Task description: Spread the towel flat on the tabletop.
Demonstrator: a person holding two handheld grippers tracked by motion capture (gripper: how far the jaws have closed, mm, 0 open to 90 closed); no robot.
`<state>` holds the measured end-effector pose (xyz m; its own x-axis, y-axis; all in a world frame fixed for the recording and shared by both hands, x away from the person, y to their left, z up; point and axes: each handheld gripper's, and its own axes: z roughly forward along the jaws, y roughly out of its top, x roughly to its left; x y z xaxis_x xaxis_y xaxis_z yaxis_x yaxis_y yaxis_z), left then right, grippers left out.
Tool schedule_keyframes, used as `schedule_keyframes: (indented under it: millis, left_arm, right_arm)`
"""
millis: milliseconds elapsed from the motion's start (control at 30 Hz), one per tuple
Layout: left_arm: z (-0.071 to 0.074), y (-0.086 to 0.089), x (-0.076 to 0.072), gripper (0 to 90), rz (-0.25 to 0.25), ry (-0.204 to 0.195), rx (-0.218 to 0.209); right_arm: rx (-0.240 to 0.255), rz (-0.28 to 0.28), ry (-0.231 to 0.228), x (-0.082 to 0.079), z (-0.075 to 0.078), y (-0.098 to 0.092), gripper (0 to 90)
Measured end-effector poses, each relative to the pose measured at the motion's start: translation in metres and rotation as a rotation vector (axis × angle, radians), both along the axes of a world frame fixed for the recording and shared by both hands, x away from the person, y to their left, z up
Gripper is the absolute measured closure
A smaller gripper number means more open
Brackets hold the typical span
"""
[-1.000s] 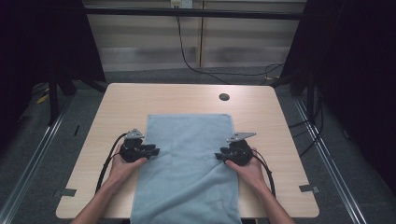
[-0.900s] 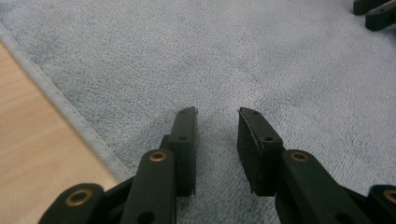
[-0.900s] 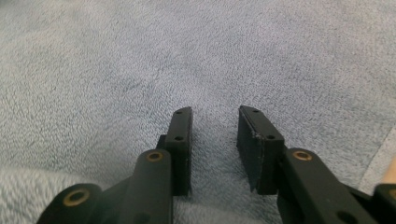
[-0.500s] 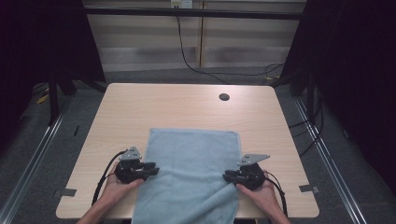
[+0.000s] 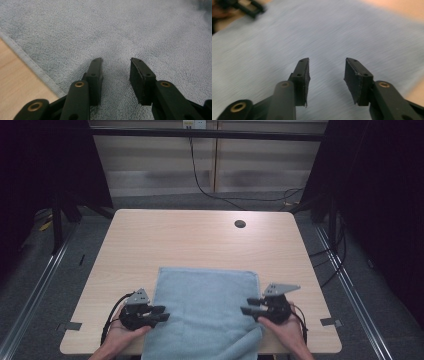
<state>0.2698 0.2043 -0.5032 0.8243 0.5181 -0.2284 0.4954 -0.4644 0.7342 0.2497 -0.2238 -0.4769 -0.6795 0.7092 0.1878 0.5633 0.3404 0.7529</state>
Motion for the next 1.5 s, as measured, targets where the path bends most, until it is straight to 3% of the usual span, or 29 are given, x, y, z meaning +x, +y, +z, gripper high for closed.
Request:
schedule_keyframes:
  millis: [167,267,333,367,400,433,567,633,800,900,933,1000,1067,1167,1267,1333,1367,1433,1500]
  left_arm:
    - [0.000,0.000,-0.001,61.2,-0.006,0.002,0.003]
    - [0.000,0.001,0.000,60.9,-0.008,0.008,-0.004]
    - [0.000,0.002,0.000,60.6,-0.010,0.010,-0.007]
    - [0.000,0.001,-0.001,60.4,-0.009,0.008,-0.006]
    - [0.000,0.001,-0.001,60.3,-0.012,0.004,-0.005]
    - [0.000,0.001,-0.002,60.1,-0.013,0.000,-0.002]
    - [0.000,0.001,-0.001,59.1,-0.017,0.006,-0.005]
    - [0.000,0.001,-0.001,59.1,-0.015,0.006,-0.006]
    - [0.000,0.002,0.002,58.0,-0.016,0.025,-0.015]
    - [0.002,0.003,0.005,54.9,-0.001,0.023,-0.020]
    - [0.004,0.004,0.007,52.9,0.013,0.022,-0.028]
    - [0.008,0.004,0.014,51.7,0.035,0.007,-0.025]
    - [0.013,0.003,0.023,52.8,0.052,0.009,-0.056]
    - [0.019,-0.007,0.037,52.8,0.048,-0.015,-0.029]
    - [0.019,-0.014,0.059,52.2,0.076,-0.016,-0.034]
    - [0.020,-0.014,0.074,51.5,0.113,-0.035,-0.038]
    - [0.019,-0.013,0.080,51.2,0.145,-0.064,-0.048]
    - [0.016,-0.009,0.094,51.0,0.179,-0.038,-0.036]
    - [0.013,-0.003,0.100,50.9,0.213,-0.048,-0.047]
  right_arm:
    - [-0.036,-0.101,-0.018,0.055,-0.007,-0.014,49.8]
    - [-0.033,-0.134,-0.015,0.074,-0.011,-0.018,47.3]
    - [-0.081,-0.151,0.007,0.085,-0.015,-0.020,41.9]
    - [-0.088,-0.172,0.014,0.088,-0.018,-0.022,44.0]
    - [-0.060,-0.168,0.014,0.091,-0.020,-0.025,45.3]
    - [-0.045,-0.173,0.010,0.092,-0.022,-0.027,44.6]
    - [-0.061,-0.173,0.001,0.095,-0.026,-0.026,43.6]
    - [-0.094,-0.160,-0.007,0.095,-0.028,-0.022,44.0]
    - [-0.123,-0.169,-0.038,0.095,-0.031,-0.015,44.5]
    - [-0.154,-0.171,-0.043,0.094,-0.030,-0.011,50.3]
    - [-0.152,-0.162,-0.045,0.094,-0.030,-0.011,56.5]
    - [-0.143,-0.142,-0.048,0.093,-0.030,-0.011,63.4]
    - [-0.140,-0.125,-0.051,0.093,-0.030,-0.011,71.0]
    - [-0.112,-0.098,-0.031,0.094,-0.030,-0.011,81.7]
    - [-0.096,-0.089,-0.017,0.093,-0.030,-0.012,84.2]
    - [-0.081,-0.082,-0.006,0.092,-0.030,-0.012,84.7]
    - [-0.080,-0.083,-0.007,0.091,-0.031,-0.011,84.8]
    - [-0.081,-0.069,0.001,0.090,-0.030,-0.009,85.0]
    - [-0.077,-0.049,0.006,0.088,-0.030,-0.006,85.1]
